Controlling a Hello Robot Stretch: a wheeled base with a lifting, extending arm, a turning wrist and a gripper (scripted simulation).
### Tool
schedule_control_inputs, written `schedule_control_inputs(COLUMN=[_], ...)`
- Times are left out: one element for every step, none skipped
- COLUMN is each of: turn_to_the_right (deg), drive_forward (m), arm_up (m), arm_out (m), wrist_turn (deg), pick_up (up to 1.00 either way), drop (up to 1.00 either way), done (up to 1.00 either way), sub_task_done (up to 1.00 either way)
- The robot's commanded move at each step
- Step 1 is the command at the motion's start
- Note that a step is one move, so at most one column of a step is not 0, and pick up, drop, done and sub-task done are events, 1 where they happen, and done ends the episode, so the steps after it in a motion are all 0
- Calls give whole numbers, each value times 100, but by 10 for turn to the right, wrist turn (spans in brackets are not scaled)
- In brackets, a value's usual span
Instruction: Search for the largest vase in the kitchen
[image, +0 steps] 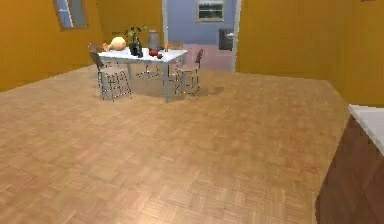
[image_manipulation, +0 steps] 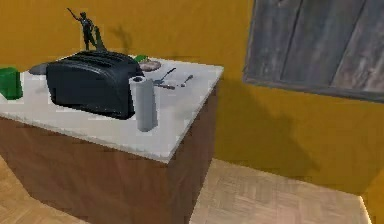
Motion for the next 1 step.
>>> schedule_control_inputs(turn_to_the_right=[0], drive_forward=[100], arm_up=[0], arm_out=[0], wrist_turn=[0], pick_up=[0], drop=[0], done=[0], sub_task_done=[0])
